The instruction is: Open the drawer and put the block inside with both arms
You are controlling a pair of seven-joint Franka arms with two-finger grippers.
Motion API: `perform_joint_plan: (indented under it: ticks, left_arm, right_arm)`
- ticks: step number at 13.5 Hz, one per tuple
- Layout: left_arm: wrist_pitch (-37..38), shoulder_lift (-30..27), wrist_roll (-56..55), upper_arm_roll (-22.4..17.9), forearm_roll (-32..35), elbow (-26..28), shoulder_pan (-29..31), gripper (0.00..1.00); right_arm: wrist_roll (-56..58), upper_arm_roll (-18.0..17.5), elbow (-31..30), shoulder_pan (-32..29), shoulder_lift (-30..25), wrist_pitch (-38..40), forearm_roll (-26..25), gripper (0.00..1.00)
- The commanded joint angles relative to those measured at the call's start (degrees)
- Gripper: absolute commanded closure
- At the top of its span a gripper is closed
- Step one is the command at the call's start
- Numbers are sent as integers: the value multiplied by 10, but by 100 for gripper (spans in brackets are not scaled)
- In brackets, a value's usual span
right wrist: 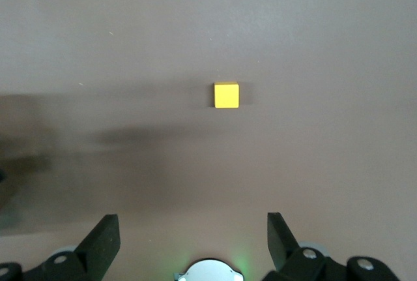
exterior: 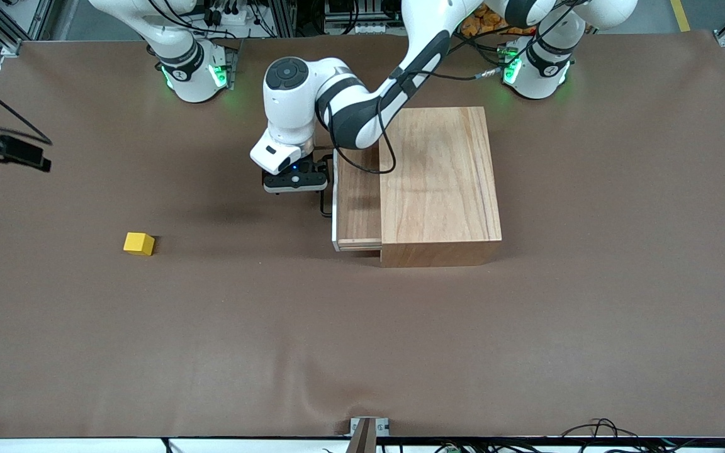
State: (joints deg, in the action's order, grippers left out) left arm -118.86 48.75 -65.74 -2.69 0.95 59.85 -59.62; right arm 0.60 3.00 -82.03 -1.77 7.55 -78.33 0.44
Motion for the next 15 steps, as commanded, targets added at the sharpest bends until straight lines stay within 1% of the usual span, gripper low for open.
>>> perform_joint_plan:
  ticks: [1, 3, 5, 6, 8, 10, 11, 12, 15]
  left_arm:
    - [59, -79, 0, -7, 1, 10, 20, 0]
    - [88, -141, 12, -8, 4, 34, 53, 0]
    - [147, -189, 32, -8, 4, 40, 96, 0]
    - [167, -210, 54, -7, 4, 45, 119, 0]
    - [179, -253, 68, -7, 3, 76, 164, 0]
    - [203, -311, 89, -5, 3, 129, 223, 0]
    - [212, -333, 116, -5, 3, 148, 247, 0]
    - [223, -353, 142, -5, 3, 163, 273, 0]
    - [260, -396, 247, -5, 3, 182, 358, 0]
  right_arm:
    - [-2, -7, 14, -7, 33, -4, -18, 0]
    - [-2, -6, 5, -10, 54, -21, -18, 0]
    - [-1, -8, -32, -36, 83, -58, -14, 0]
    - [2, -7, -51, -36, 97, -81, -14, 0]
    - [5, -7, -87, -36, 127, -139, -20, 0]
    - [19, -7, -146, -45, 147, -218, -19, 0]
    - [19, -8, -171, -47, 152, -257, -13, 0]
    - [19, -8, -182, -47, 171, -284, -11, 0]
    - [19, -9, -192, -50, 225, -334, 13, 0]
